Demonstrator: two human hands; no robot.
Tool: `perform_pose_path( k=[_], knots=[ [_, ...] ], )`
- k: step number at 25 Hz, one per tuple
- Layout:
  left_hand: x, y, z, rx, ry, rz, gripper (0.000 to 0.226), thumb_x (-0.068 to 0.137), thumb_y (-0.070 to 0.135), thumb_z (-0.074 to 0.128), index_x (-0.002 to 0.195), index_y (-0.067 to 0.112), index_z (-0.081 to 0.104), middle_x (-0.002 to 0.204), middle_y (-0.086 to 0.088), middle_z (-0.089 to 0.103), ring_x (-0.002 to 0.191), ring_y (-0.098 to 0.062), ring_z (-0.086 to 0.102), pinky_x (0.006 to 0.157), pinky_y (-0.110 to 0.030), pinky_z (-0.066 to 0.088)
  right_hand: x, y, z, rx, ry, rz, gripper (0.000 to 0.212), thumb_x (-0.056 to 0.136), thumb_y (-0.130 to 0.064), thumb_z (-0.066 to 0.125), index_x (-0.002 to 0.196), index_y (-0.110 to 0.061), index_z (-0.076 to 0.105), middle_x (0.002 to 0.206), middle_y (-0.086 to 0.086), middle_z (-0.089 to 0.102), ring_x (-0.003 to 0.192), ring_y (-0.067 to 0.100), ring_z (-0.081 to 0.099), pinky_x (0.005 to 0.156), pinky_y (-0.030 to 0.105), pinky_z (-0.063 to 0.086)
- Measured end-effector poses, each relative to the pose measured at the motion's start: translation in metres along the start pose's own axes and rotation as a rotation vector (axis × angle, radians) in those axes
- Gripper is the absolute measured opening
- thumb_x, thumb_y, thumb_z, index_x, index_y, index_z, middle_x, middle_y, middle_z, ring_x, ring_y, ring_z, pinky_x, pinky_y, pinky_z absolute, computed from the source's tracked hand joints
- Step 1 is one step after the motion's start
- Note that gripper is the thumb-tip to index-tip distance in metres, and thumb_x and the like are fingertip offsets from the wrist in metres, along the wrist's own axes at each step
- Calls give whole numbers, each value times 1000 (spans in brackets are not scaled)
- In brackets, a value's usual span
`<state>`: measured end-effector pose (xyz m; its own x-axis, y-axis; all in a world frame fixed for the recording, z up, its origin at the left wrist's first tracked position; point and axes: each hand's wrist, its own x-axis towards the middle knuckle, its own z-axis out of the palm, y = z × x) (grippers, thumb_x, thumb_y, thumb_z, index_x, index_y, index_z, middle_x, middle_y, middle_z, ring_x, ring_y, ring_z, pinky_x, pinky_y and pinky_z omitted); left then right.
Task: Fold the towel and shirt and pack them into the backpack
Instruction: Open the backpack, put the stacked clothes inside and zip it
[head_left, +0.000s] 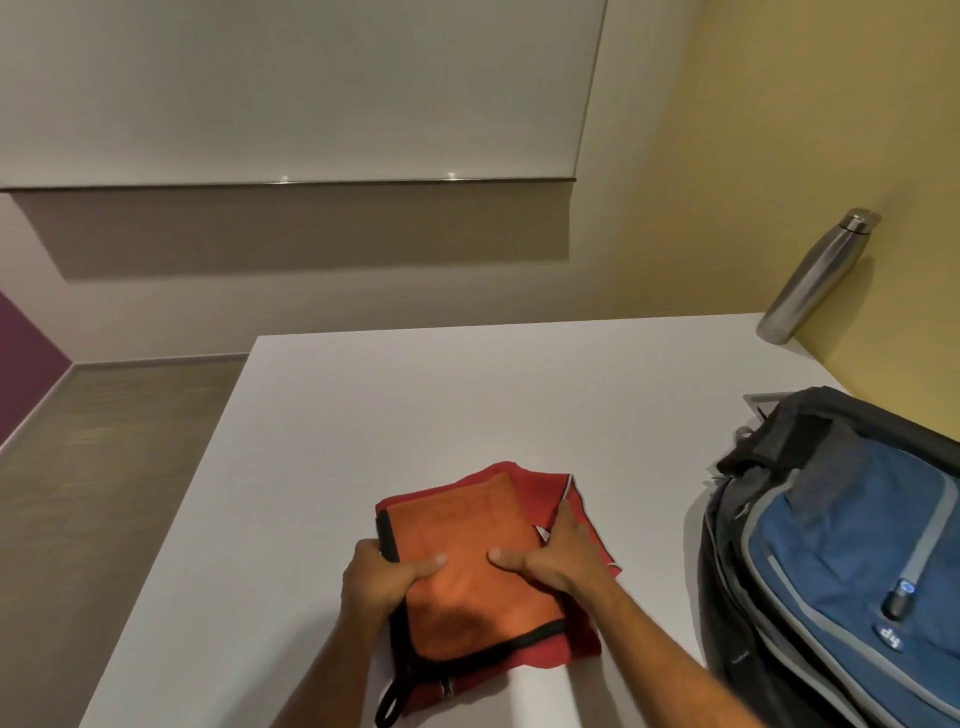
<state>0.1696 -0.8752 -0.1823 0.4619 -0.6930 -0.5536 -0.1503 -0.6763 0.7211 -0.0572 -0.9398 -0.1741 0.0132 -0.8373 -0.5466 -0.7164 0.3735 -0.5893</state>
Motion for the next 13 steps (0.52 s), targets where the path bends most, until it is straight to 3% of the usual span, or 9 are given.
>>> perform_pose_path(
  k=[3, 5, 9, 13],
  knots=[
    [3, 1, -1, 3, -39, -17, 82, 47, 44, 97, 107, 20, 47, 94, 5, 54, 89, -23, 56, 84, -38, 52, 8, -2, 2, 149, -6, -16, 153, 19, -79, 84, 149, -28, 22, 146, 0, 46, 128, 24, 51, 105, 46, 46],
    [5, -2, -2, 37, -53, 4, 97, 35, 58, 95, 112, 22, 48, 102, 2, 57, 93, -25, 60, 89, -41, 54, 7, -6, 2, 243, -78, -16, 139, 26, -66, 93, 144, -26, 30, 139, -2, 52, 120, 23, 56, 100, 42, 50],
    [12, -11, -1, 71, -71, 18, 123, 15, 78, 84, 120, 22, 48, 112, 0, 62, 101, -28, 65, 90, -46, 56, 1, -11, 5, 373, -244, 82, 146, 26, -47, 100, 146, -19, 23, 135, 3, 52, 116, 27, 57, 96, 45, 52],
    [11, -9, -3, 18, -115, 33, 113, 9, 77, 83, 106, 29, 49, 103, 6, 62, 94, -23, 65, 80, -38, 58, -5, -12, 11, 548, -340, 182, 129, 22, -19, 101, 136, -5, 43, 121, 11, 64, 103, 32, 66, 85, 49, 58]
  ],
)
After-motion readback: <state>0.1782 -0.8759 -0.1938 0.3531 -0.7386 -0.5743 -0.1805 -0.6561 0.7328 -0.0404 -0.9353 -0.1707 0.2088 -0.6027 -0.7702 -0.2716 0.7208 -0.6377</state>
